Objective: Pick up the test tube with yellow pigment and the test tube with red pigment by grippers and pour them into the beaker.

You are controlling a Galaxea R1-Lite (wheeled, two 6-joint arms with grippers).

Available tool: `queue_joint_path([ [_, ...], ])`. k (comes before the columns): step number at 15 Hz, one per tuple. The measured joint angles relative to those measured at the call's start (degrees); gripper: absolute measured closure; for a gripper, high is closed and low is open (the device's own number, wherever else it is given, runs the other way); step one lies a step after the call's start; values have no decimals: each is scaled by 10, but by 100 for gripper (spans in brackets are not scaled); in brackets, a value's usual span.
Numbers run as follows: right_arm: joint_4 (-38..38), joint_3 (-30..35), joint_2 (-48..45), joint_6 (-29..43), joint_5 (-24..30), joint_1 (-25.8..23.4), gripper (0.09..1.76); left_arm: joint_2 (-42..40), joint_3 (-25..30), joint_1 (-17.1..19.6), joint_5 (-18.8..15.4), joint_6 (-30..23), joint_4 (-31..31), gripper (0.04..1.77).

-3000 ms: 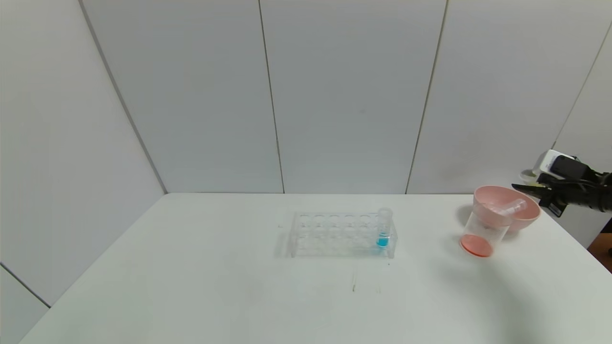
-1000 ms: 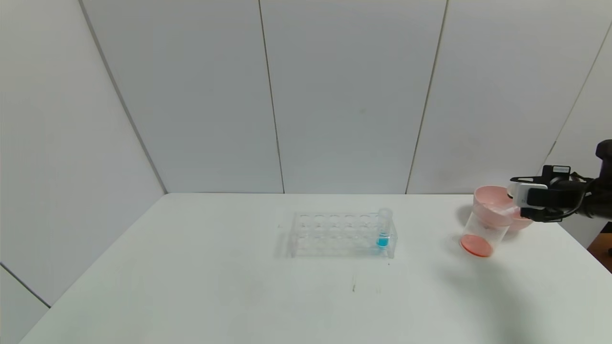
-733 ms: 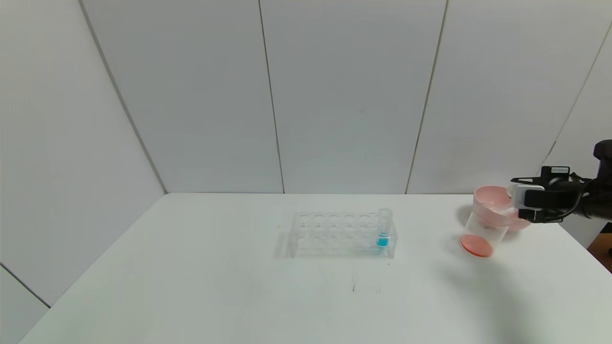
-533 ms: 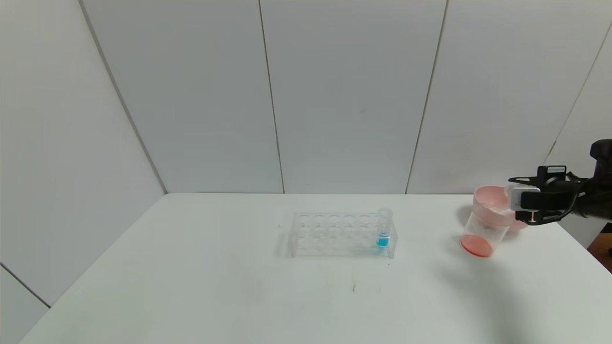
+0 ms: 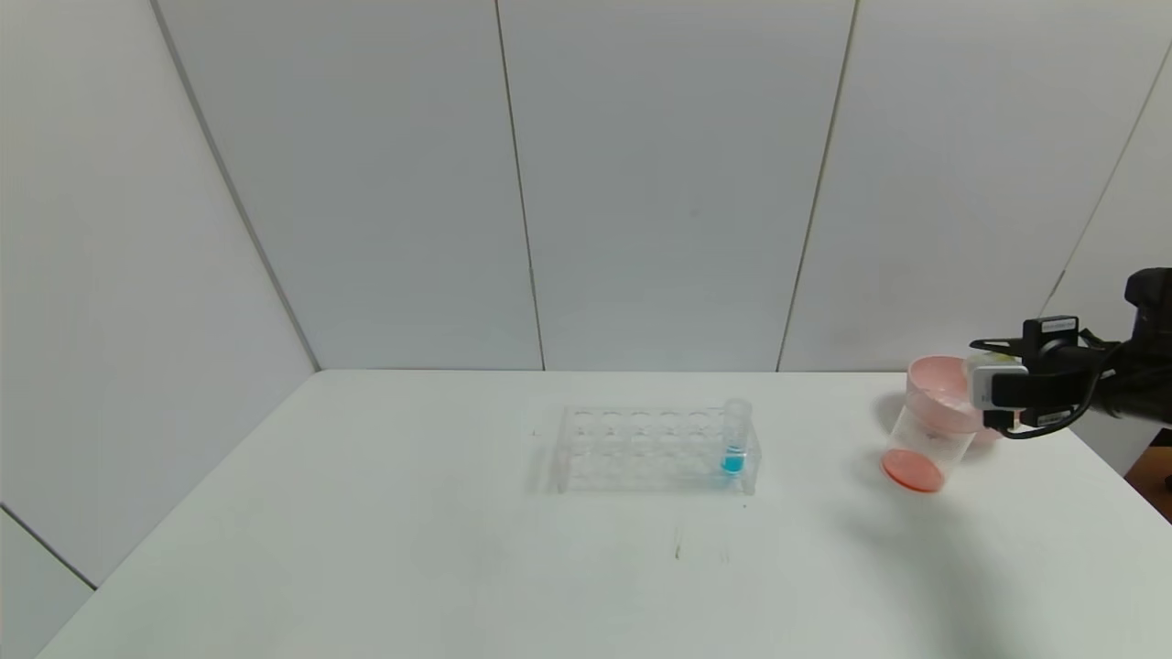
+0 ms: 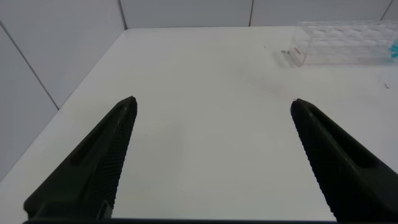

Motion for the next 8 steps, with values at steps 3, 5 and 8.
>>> queue_joint_path([
  [3,0,1,2,-18,-3,0,129,0,0,0,0,0,0,5],
  [5,0,1,3,-20,-4,1,129,0,0,0,0,0,0,5],
  [8,0,2,3,-28,-4,2,129,0,0,0,0,0,0,5],
])
